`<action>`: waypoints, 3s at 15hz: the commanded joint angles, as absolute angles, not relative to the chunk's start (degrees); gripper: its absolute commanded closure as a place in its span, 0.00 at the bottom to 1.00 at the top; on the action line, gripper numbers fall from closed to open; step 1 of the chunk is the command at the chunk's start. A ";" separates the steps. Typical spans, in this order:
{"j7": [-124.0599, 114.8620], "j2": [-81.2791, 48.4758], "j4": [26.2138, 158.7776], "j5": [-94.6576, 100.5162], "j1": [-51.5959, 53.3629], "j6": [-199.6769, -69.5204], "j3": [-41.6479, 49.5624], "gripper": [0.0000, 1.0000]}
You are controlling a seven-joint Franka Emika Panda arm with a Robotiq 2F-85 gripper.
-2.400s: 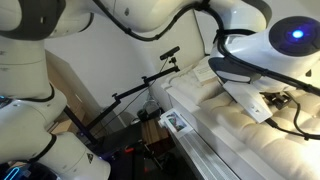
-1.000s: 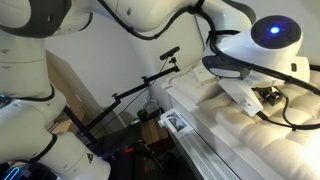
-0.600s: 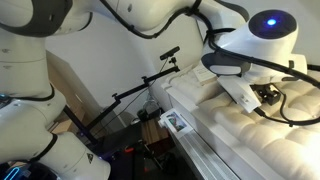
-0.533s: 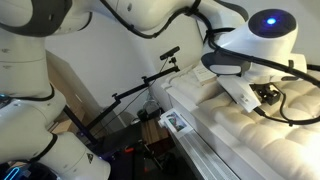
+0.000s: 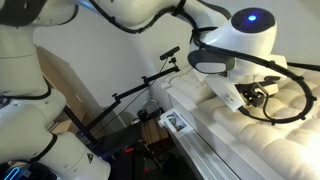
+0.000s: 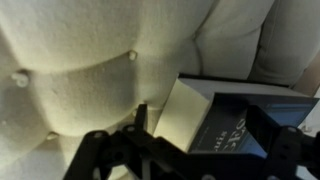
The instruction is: Pick up the black book and position it on top of the white book
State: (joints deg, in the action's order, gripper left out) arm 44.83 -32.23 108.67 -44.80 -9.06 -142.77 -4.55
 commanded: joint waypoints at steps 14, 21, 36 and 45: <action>49.09 -22.64 118.03 -44.32 -10.83 -142.16 -6.68 0.00; 52.10 -22.75 117.07 -46.16 -10.63 -142.95 -6.73 0.00; 55.62 -28.08 112.38 -57.10 -8.75 -152.68 -5.40 0.00; 53.17 -34.38 107.89 -53.78 -7.84 -153.51 -5.62 0.00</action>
